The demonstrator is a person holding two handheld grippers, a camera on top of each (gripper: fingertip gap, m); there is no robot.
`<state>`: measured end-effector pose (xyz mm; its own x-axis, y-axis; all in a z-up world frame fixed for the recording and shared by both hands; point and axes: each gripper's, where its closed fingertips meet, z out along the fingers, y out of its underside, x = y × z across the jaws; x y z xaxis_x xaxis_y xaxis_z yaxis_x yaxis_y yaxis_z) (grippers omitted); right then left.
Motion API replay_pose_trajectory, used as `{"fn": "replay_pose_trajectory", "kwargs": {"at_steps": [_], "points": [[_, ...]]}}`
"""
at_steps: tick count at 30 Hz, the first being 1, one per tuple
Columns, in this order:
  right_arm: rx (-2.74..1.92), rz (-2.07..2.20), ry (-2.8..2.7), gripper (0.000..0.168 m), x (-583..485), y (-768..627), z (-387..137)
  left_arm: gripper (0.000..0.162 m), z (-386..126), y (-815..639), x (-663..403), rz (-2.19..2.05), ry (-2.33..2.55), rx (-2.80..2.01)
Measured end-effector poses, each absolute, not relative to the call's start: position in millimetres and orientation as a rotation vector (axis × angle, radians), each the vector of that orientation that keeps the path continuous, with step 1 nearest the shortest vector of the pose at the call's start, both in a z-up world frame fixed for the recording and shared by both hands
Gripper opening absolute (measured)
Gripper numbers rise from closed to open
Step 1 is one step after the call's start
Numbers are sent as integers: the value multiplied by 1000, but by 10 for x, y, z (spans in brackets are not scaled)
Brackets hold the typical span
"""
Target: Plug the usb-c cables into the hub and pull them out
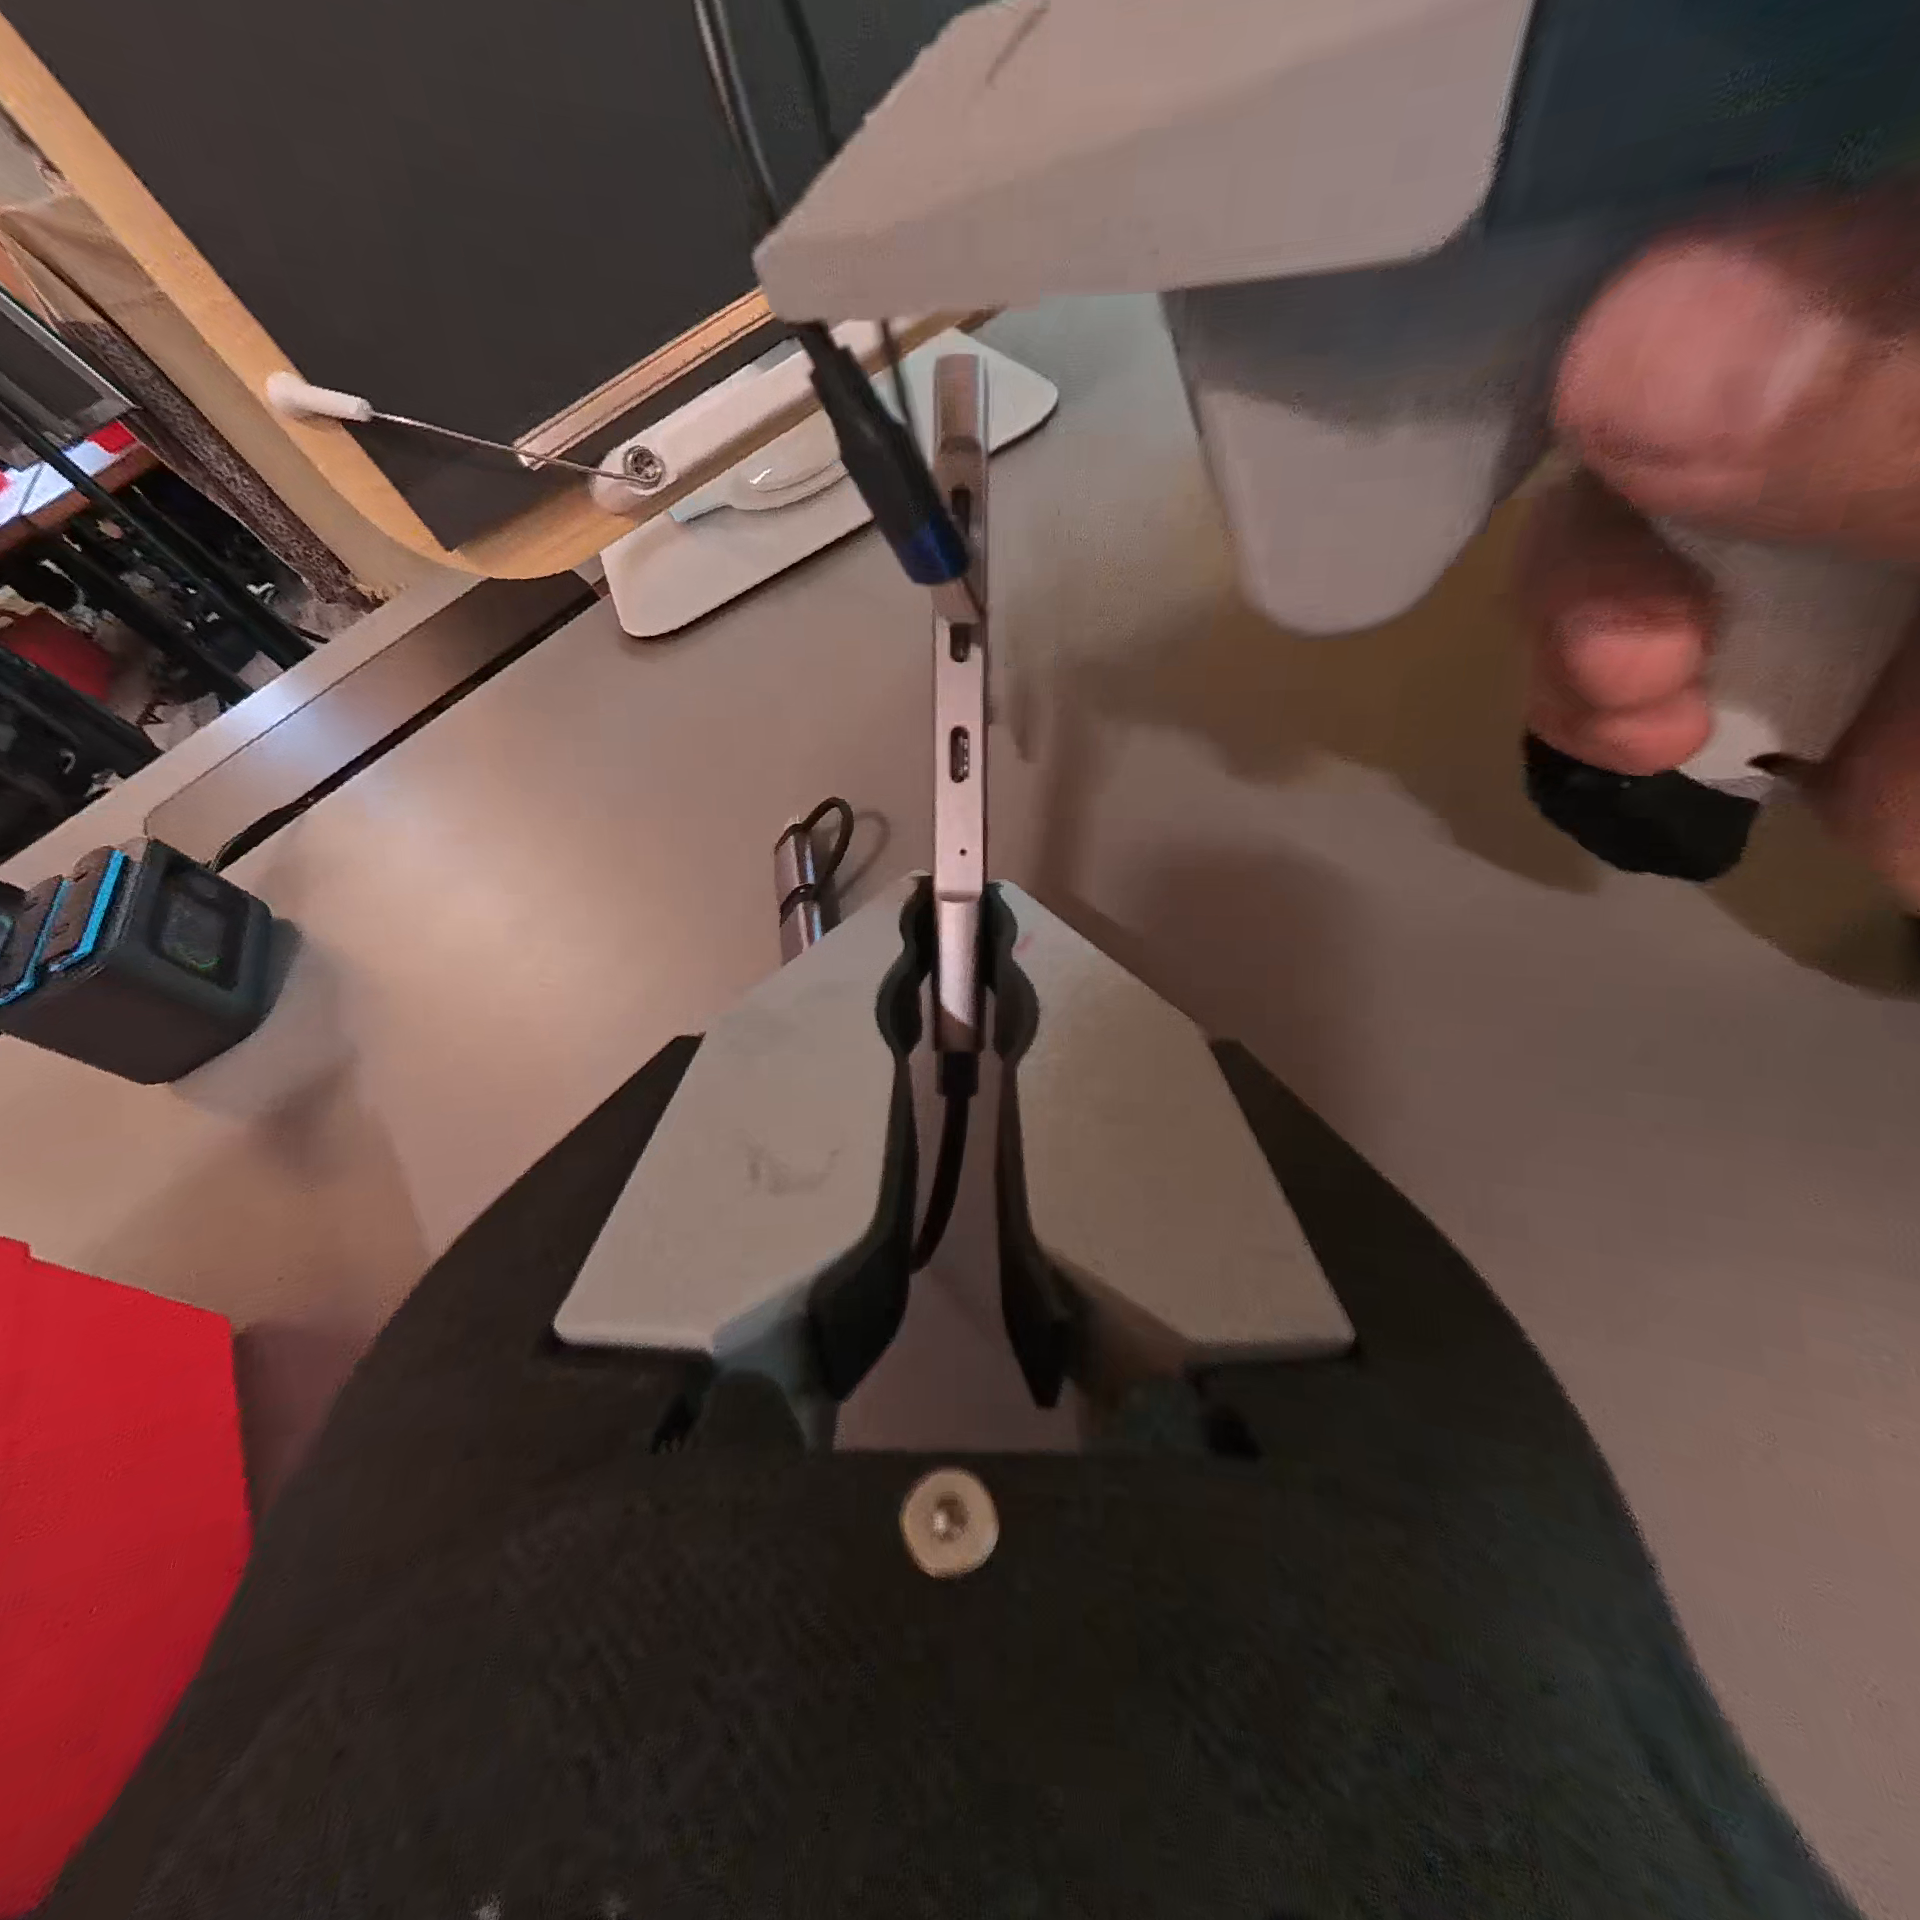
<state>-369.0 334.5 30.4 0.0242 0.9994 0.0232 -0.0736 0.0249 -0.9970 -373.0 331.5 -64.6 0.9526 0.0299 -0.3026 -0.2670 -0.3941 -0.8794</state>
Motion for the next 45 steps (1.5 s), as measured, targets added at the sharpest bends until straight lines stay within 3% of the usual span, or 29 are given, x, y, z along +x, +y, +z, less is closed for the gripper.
{"fn": "replay_pose_trajectory", "kwargs": {"at_steps": [26,45], "points": [[-1122,854,-1632,0,-3821,3022,-344,6,-658,3314,-3813,476,205,-1945],[-1237,1048,-1791,6,-3617,3034,-499,6,-650,3309,-3868,547,213,-1935]]}}
